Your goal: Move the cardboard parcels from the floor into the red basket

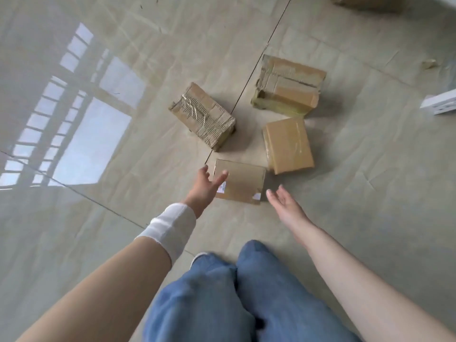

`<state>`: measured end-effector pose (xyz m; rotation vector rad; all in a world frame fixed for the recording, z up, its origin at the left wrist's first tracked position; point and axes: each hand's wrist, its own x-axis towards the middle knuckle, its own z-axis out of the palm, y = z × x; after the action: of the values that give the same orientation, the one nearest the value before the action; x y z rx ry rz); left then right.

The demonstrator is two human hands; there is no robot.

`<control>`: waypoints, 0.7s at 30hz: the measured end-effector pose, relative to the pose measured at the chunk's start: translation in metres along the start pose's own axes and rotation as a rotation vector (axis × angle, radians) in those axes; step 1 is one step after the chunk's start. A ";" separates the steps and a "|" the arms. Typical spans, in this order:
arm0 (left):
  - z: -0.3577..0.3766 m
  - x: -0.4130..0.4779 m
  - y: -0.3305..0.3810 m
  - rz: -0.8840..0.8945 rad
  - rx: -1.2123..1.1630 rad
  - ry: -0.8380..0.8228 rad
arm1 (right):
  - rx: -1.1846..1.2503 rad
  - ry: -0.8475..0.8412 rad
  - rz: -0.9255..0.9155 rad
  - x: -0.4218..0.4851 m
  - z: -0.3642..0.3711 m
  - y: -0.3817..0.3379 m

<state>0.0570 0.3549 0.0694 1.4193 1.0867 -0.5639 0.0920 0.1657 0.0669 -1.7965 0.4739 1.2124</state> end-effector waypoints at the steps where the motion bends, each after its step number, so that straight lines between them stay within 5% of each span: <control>1: 0.003 0.022 -0.011 0.021 0.012 -0.008 | -0.024 -0.002 -0.003 0.026 0.006 0.010; 7: 0.005 0.097 -0.062 0.170 -0.015 -0.028 | 0.029 0.076 -0.075 0.108 0.031 0.047; 21: 0.001 0.085 -0.077 0.237 -0.205 -0.127 | 0.274 0.201 -0.139 0.093 0.055 0.035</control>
<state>0.0291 0.3678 -0.0412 1.2918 0.8355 -0.3558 0.0793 0.2077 -0.0381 -1.6899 0.5887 0.8324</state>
